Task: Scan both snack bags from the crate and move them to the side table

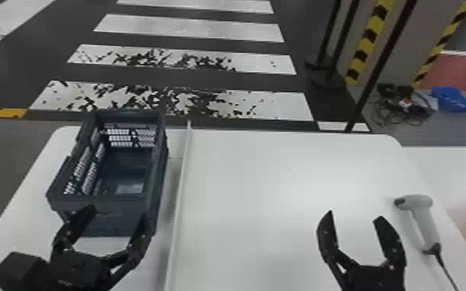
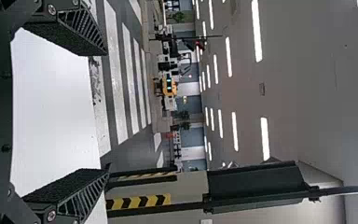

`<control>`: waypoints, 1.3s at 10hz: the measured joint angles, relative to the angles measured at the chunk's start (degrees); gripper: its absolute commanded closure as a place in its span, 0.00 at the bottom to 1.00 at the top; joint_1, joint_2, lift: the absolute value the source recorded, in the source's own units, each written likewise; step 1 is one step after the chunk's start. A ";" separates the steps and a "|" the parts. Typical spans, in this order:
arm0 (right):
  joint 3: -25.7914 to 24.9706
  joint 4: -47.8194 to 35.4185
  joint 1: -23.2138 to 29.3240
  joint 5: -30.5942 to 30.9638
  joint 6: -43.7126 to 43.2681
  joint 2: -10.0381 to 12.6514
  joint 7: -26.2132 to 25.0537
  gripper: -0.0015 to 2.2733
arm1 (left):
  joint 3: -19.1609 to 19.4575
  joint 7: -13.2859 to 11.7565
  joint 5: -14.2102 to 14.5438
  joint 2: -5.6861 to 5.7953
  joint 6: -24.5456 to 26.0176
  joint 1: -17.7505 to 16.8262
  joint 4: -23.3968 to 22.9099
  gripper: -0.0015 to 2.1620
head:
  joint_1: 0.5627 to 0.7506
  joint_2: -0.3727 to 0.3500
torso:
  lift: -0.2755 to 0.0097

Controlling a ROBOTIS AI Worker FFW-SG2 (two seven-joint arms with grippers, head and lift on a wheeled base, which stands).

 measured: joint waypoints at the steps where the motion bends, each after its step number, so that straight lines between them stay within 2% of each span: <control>1: 0.20 0.31 0.07 -0.01 0.02 0.03 0.02 0.05 | -0.02 -0.02 -0.03 -0.06 0.00 -0.01 0.00 0.04 | 0.70 0.40 | 0.62; 13: 0.11 0.75 0.35 -0.02 -0.01 0.04 0.09 0.04 | -0.29 0.00 0.12 0.10 0.00 0.32 0.36 0.04 | 0.70 0.39 | 0.62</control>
